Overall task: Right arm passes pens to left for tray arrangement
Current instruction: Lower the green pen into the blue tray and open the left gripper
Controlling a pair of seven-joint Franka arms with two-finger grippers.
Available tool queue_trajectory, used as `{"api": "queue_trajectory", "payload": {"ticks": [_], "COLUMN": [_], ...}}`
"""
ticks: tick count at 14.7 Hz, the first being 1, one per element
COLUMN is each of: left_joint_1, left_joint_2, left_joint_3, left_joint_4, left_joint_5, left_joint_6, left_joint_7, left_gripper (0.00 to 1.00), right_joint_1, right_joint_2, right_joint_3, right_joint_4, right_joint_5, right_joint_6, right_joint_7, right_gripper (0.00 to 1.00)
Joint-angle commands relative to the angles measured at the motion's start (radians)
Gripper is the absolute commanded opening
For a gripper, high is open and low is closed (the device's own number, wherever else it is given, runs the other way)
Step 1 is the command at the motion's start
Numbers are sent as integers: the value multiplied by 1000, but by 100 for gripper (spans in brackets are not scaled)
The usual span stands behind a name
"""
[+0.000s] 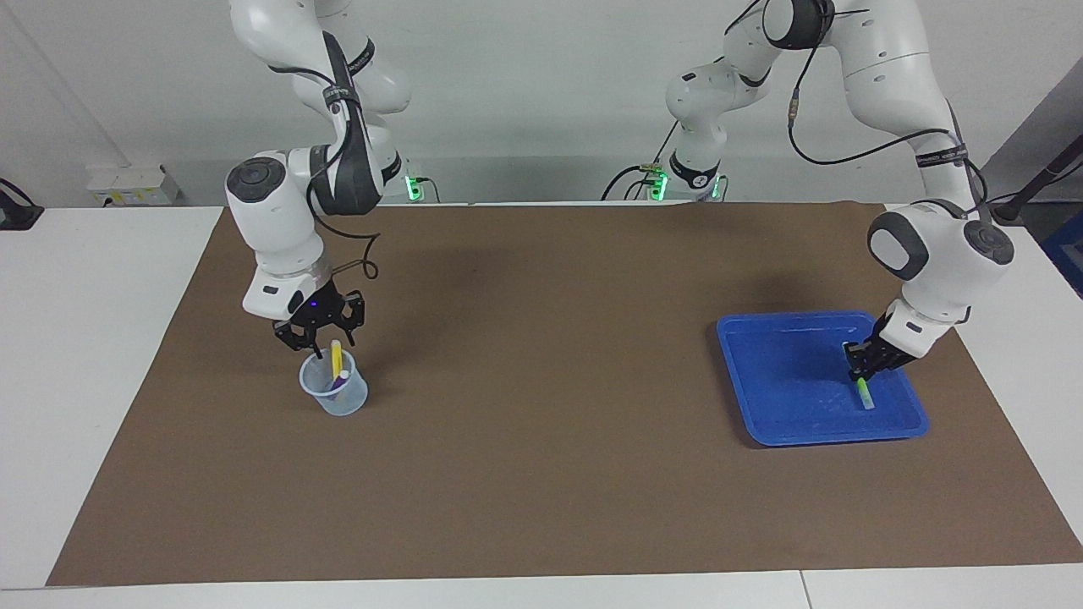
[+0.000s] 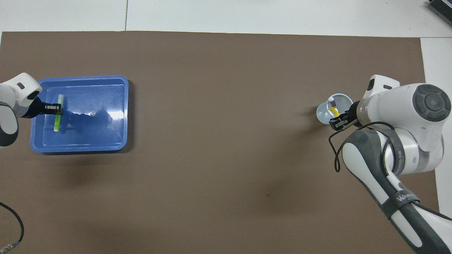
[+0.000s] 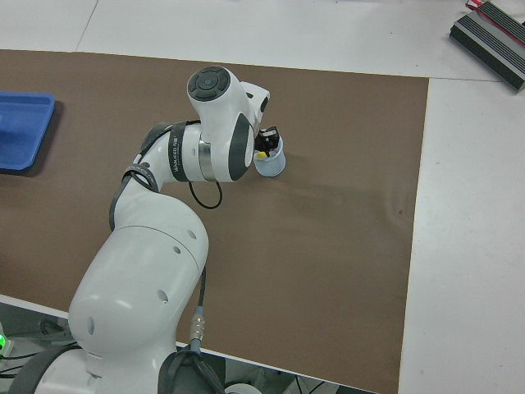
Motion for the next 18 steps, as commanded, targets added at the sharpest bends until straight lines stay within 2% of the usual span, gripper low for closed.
{"api": "queue_trajectory", "payload": {"ticks": [1,9,10,12,13,17,18], "left_joint_1": [23,28,28,28,28,29,29], "left_joint_2": [-27,-27,-27,-27,-27,-27,-26], "left_joint_3": [-8,-7,-8,-7,-7,-7,-8], "left_joint_4": [-35,-38,-40,-40,-41,-41,-40], "left_joint_5": [18,18,18,18,18,16,16], "left_joint_6": [22,26,28,29,29,29,23], "left_joint_7": [9,7,7,7,7,7,7], "left_gripper": [0,0,5,17,26,71,78], "right_joint_1": [-9,-9,-7,-7,-7,-6,-6], "right_joint_2": [-6,0,0,0,-1,2,2], "right_joint_3": [7,7,7,7,7,7,7], "right_joint_4": [27,21,20,17,17,17,17], "right_joint_5": [-24,-25,-24,-24,-25,-25,-25], "right_joint_6": [-44,-29,-29,-29,-29,-25,-25], "right_joint_7": [-13,-8,-8,-8,-8,-5,-5], "right_gripper": [54,44,42,40,39,36,35]}}
